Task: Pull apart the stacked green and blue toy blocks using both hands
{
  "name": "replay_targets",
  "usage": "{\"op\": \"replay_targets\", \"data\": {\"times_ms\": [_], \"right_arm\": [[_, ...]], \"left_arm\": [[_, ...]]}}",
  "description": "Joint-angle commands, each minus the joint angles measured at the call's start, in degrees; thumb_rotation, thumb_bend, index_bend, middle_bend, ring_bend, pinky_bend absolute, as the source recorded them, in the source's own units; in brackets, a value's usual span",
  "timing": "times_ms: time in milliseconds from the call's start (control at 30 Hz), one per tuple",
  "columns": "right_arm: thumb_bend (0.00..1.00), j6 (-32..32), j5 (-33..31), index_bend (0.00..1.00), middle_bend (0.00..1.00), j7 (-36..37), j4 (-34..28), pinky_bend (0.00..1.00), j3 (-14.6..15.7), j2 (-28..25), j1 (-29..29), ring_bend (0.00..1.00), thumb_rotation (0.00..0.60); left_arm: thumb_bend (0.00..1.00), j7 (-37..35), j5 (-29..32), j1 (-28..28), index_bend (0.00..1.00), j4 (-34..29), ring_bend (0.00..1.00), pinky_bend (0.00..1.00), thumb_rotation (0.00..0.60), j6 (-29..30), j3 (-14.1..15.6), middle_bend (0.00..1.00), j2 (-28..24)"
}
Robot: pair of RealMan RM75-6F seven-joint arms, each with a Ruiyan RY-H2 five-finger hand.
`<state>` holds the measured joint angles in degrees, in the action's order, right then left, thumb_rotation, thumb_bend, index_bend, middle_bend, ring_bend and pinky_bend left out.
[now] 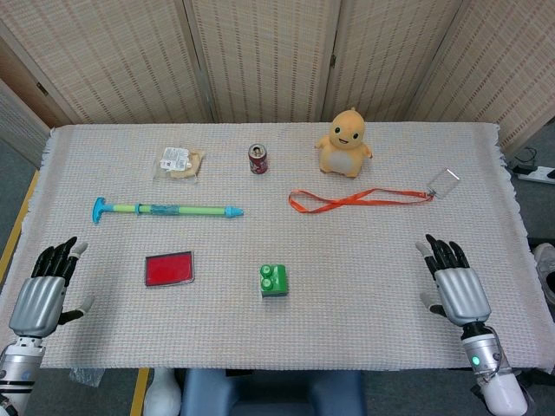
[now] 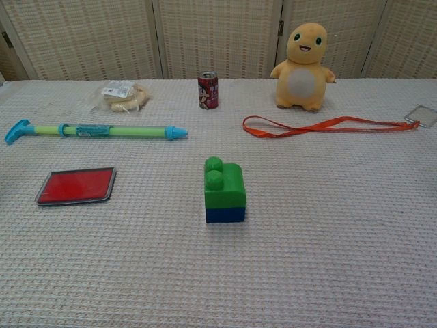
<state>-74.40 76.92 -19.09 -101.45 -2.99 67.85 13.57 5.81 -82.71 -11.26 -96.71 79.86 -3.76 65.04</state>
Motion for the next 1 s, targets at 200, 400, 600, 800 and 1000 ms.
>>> {"op": "replay_targets", "data": {"times_ms": [200, 400, 600, 800, 1000], "right_arm": [[0.33, -0.07, 0.39, 0.0, 0.0, 0.57, -0.22, 0.0, 0.11, -0.43, -0.2, 0.0, 0.6], [0.33, -1.63, 1.52, 0.0, 0.0, 1.52, -0.91, 0.0, 0.32, -1.27, -1.12, 0.0, 0.6], [0.33, -2.95, 2.85, 0.0, 0.0, 2.83, -1.44, 0.0, 0.34, -1.81, -1.81, 0.0, 0.6], [0.33, -2.49, 2.11, 0.0, 0.0, 3.38, -1.04, 0.0, -0.25, -1.98, -1.65, 0.0, 0.6], [0.33, -2.79, 2.32, 0.0, 0.0, 4.61, -1.28, 0.0, -0.7, -2.44, -1.75, 0.0, 0.6]], "left_arm": [[0.33, -0.45, -1.41, -0.53, 0.0, 0.5, 0.0, 0.0, 0.6, -0.25, 0.24, 0.0, 0.62], [0.33, -11.26, -9.46, -1.87, 0.02, 2.71, 0.0, 0.0, 0.6, 0.99, 1.93, 0.02, 2.09], [0.31, -24.5, -14.08, -3.97, 0.06, 4.96, 0.07, 0.11, 0.6, 2.37, 2.29, 0.17, 6.09], [0.25, -27.13, -13.91, -7.7, 0.07, 2.91, 0.09, 0.12, 0.6, -2.83, 2.3, 0.21, 7.87], [0.23, -24.83, -9.67, -11.78, 0.08, 0.88, 0.09, 0.09, 0.6, -8.99, -0.07, 0.22, 11.19]]}}
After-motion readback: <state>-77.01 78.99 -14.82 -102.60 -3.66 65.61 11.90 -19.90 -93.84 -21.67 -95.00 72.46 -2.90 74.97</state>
